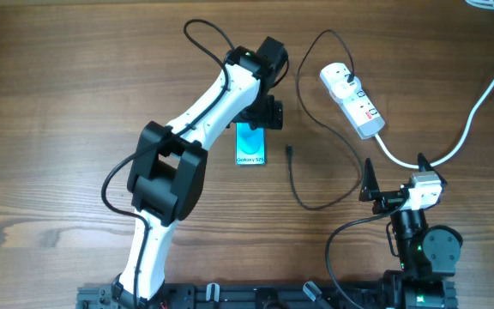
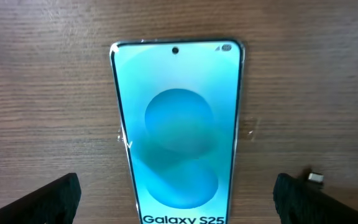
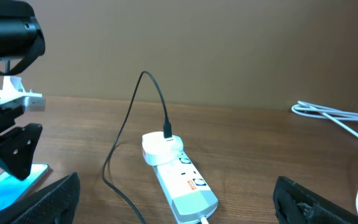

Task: Plug charger to phone and switch on socket
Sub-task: 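Reach the left gripper forward over the Galaxy S25 phone, then lower the left gripper onto the phone and close on it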

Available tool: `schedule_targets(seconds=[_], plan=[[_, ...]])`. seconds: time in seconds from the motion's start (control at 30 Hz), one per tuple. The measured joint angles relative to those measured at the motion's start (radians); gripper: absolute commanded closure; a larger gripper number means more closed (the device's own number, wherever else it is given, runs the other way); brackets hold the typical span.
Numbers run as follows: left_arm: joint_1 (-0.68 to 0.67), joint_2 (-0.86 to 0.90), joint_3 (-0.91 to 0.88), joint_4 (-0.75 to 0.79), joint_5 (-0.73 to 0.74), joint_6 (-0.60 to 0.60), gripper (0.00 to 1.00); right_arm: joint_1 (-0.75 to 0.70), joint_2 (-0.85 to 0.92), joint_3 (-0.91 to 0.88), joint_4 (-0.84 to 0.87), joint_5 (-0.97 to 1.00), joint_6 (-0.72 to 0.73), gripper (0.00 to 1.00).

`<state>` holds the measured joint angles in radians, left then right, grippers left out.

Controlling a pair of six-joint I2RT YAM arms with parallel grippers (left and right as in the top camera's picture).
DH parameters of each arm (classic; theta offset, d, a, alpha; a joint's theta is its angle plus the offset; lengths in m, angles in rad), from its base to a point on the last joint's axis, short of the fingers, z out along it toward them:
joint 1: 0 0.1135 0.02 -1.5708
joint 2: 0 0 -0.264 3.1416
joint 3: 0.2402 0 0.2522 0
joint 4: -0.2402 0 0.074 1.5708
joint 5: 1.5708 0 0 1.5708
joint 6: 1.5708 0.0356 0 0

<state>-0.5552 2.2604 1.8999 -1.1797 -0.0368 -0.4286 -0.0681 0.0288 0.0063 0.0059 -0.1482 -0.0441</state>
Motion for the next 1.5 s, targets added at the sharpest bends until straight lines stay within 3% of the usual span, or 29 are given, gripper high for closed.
schedule_targets(seconds=[0.27,0.57,0.83,1.5], plan=[[0.004,0.0,-0.029,0.015,0.027,0.034,0.0,0.0,0.0,0.0,0.0,0.0,0.0,0.0],[0.008,0.006,-0.029,0.042,0.004,-0.079,0.0,0.0,0.0,0.0,0.0,0.0,0.0,0.0],[0.008,0.077,-0.029,0.048,0.007,-0.07,0.0,0.0,0.0,0.0,0.0,0.0,0.0,0.0],[0.02,0.045,-0.101,0.122,0.038,-0.026,0.0,0.0,0.0,0.0,0.0,0.0,-0.003,0.0]])
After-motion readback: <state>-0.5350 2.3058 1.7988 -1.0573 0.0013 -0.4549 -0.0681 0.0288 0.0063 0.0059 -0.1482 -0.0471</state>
